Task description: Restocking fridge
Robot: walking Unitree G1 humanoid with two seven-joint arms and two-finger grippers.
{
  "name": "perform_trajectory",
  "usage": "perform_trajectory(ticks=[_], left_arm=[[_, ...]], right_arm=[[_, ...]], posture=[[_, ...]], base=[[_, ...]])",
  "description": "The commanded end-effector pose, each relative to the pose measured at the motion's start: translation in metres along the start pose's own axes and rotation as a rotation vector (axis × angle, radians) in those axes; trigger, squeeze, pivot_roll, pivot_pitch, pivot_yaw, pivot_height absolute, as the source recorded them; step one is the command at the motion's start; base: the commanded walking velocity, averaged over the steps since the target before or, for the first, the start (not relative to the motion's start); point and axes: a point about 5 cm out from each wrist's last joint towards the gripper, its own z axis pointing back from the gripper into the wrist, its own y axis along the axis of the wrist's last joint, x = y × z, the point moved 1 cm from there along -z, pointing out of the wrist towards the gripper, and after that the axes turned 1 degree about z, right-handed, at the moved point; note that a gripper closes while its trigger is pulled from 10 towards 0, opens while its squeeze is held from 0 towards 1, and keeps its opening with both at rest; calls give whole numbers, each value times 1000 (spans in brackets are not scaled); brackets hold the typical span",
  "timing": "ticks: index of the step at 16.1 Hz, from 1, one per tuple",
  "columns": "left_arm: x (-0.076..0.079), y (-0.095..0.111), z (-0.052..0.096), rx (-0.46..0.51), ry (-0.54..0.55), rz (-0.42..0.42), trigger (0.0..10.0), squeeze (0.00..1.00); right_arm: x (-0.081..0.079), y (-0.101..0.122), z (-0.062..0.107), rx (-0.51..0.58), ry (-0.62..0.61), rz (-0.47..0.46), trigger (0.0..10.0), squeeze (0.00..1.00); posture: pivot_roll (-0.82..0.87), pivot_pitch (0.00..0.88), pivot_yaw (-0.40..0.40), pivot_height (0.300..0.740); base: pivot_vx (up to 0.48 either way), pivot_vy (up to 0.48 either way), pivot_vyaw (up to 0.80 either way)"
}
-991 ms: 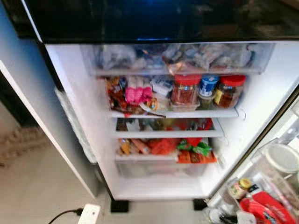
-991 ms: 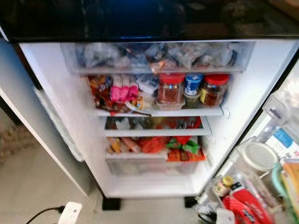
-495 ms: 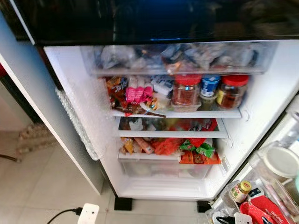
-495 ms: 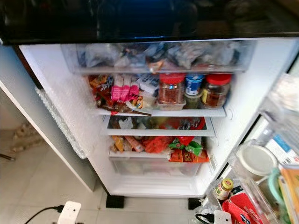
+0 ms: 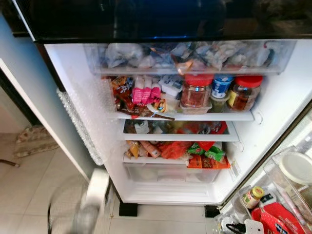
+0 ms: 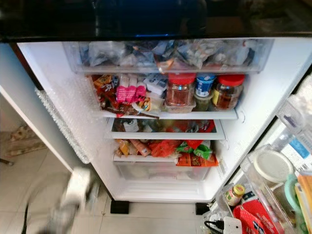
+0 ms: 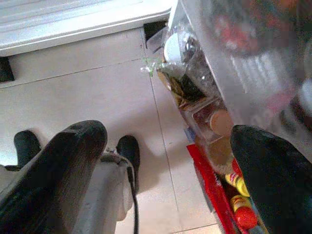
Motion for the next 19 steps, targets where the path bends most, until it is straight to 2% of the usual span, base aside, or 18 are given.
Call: perform_trajectory(ticks=[1,2,3,6,7,8,12,15,19], left_arm=[[2,-8,5,-2,0,19,10000,0],[5,1,3,53,-2,50,10000,0],[6,4,3,68,-4,60,10000,0],[27,16,5,150,-72,172,10000,0],[27,18,7,172,-64,157,10000,0],[27,19,8,183,-72,184,10000,0],[20,43,7,295,-91,229,10000,0],[21,47,7,294,-91,336,10000,0],[28,54,14,322,-186,296,10000,0]], right_arm=[[1,-5,1,-14,1,9,10000,0],[1,-7,1,-18,3,14,10000,0],[1,-7,1,-19,2,14,10000,0],[4,-11,2,-24,-3,20,10000,0],[4,-11,2,-23,-4,19,10000,0],[5,-11,2,-22,-4,19,10000,0],[3,-4,1,10,7,12,10000,0],[2,-1,1,19,7,7,10000,0],[1,-2,1,22,1,1,10000,0]], posture=[[6,91,30,740],[9,99,33,740],[7,99,34,740],[-9,110,42,740],[-11,112,41,740],[-11,115,38,740],[-7,114,34,740],[-5,93,38,740],[-24,70,53,740]], base=[[0,0,0],[0,0,0],[0,0,0],[0,0,0],[0,0,0],[0,0,0],[0,0,0],[0,0,0],[0,0,0]])
